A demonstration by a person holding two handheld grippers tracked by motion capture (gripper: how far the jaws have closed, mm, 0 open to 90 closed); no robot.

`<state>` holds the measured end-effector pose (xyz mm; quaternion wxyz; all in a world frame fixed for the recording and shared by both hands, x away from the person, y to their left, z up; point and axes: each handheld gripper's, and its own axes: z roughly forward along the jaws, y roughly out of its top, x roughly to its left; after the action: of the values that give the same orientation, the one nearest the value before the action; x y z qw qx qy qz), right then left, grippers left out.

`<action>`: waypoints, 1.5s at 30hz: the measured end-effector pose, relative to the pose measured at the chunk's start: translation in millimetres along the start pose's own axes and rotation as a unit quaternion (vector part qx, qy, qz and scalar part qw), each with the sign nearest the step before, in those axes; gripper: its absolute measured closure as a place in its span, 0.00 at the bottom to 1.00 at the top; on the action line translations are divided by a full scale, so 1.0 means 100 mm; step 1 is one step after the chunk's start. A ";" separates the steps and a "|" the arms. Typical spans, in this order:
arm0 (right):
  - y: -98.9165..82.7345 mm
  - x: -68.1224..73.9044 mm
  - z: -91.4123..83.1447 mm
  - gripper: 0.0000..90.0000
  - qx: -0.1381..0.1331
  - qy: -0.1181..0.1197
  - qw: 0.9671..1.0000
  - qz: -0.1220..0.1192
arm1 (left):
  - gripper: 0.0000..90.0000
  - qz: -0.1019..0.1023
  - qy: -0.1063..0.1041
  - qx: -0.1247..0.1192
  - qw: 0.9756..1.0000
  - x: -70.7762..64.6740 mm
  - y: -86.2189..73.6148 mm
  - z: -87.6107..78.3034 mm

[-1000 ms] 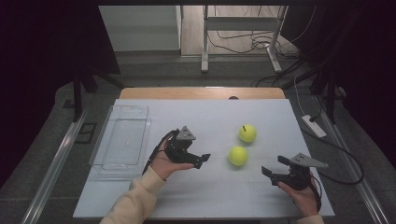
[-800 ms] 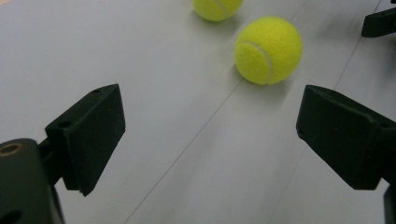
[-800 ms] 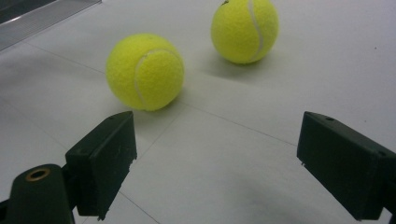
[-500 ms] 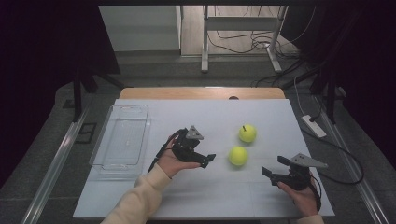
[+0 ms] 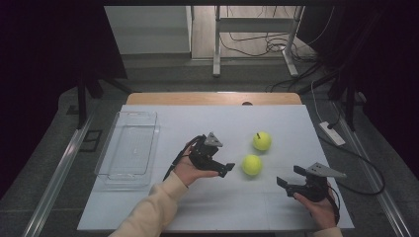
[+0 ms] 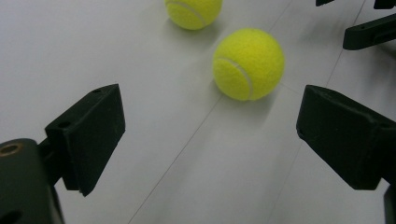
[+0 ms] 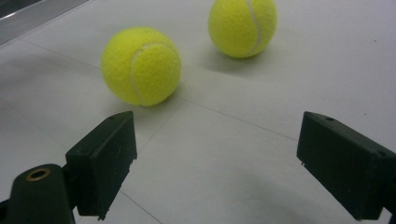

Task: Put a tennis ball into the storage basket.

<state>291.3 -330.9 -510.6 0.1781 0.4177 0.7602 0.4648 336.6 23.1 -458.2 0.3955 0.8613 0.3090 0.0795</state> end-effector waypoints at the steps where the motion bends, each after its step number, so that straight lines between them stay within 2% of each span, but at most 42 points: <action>1: 0.00 0.00 0.00 0.13 0.000 -0.001 1.000 0.000 | 0.10 0.000 -0.002 0.000 1.000 -0.01 0.01 0.01; 16: -0.01 -0.01 0.01 0.13 0.006 -0.002 1.000 0.003 | 0.10 0.008 -0.017 0.002 1.000 -0.11 0.16 0.18; 31: -0.01 -0.01 0.01 0.13 0.005 -0.002 1.000 0.000 | 0.10 0.020 -0.026 0.022 0.999 -0.17 0.29 0.37; 34: -0.01 -0.01 0.01 0.13 0.005 -0.002 1.000 0.000 | 0.10 0.028 -0.029 0.032 0.999 -0.18 0.34 0.42; 41: -0.02 -0.01 0.01 0.13 0.005 0.000 1.000 -0.001 | 0.10 0.020 -0.030 0.039 0.999 -0.16 0.41 0.53; 45: -0.02 -0.01 0.01 0.13 0.006 0.000 1.000 -0.001 | 0.10 0.023 -0.031 0.046 0.998 -0.15 0.43 0.57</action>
<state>292.0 -331.3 -513.0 0.1755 0.4178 0.7637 0.4599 366.5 -43.3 -463.6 0.3628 0.8876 0.2800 0.0473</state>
